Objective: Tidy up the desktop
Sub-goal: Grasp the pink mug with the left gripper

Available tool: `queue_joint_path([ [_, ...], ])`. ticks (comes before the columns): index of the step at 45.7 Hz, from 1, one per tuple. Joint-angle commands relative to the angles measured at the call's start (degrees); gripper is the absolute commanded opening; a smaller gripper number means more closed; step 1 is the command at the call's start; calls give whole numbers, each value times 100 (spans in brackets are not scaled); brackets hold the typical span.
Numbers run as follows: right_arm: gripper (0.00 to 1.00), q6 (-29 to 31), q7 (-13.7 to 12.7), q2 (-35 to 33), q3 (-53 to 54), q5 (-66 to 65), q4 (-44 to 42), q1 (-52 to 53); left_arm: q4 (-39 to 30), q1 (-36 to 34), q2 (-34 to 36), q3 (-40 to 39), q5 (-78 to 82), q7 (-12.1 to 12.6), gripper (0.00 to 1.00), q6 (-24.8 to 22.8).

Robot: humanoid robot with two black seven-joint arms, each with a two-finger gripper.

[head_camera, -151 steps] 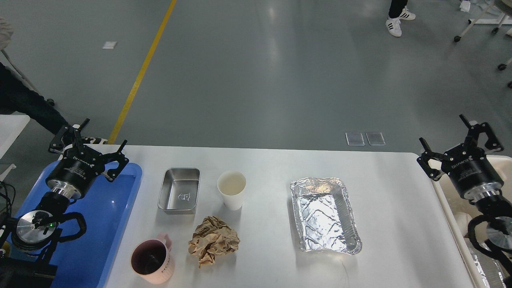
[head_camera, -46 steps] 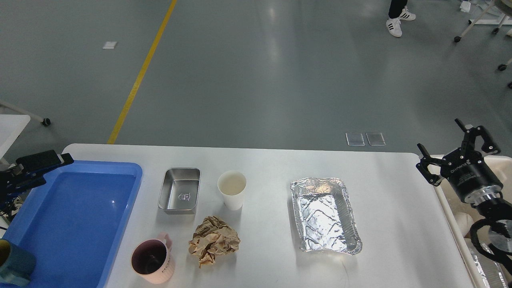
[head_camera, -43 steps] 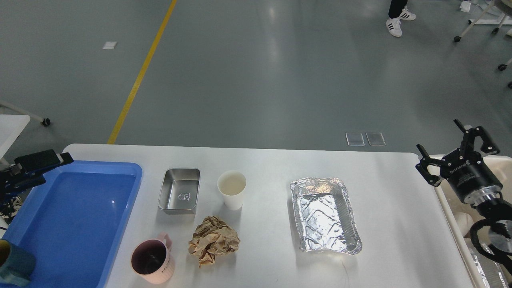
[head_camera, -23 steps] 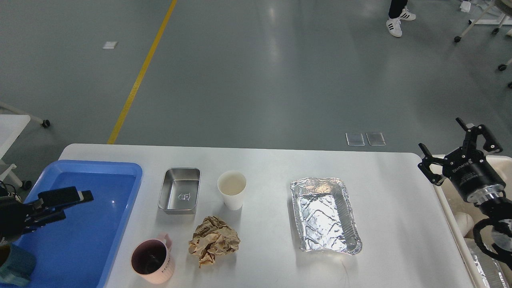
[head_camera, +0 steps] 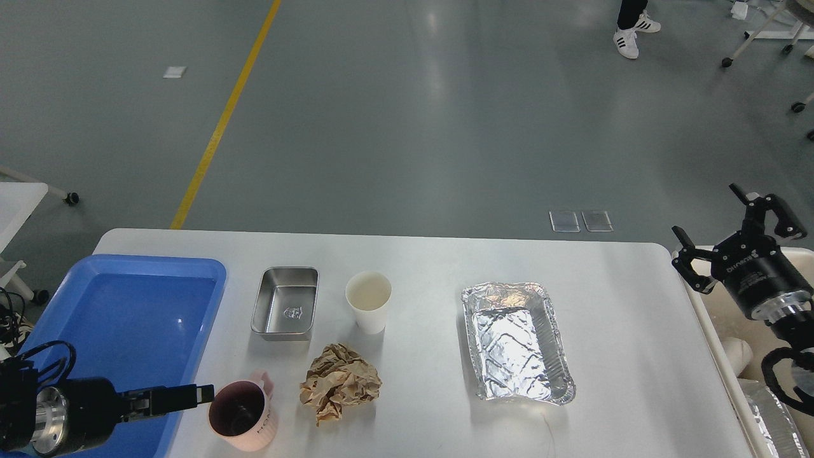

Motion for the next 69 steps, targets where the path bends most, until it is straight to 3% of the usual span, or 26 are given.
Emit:
queue_joint_path([
  [1, 100, 9, 1, -15, 37, 0, -8, 0, 73, -14, -154, 13, 44, 404, 87, 1],
  [26, 100, 9, 1, -15, 90, 9, 0, 0, 688, -58, -962, 215, 545, 431, 84, 1],
  [35, 100, 9, 1, -6, 108, 0, 0, 9, 847, -102, -1349, 233, 1020, 440, 64, -8],
  [40, 100, 17, 10, -6, 169, 9, 0, 9, 855, -102, -1367, 233, 1038, 440, 45, -8],
  [51, 100, 0, 19, 20, 187, 9, 0, 18, 882, -58, -1376, 277, 1046, 440, 12, -17],
  [57, 100, 0, 19, 38, 178, 9, 0, 44, 856, -101, -1288, 260, 1073, 370, 4, -69],
  [69, 100, -9, 19, 20, 178, 9, 0, 79, 575, -391, -937, 145, 1003, 317, 2, -174],
])
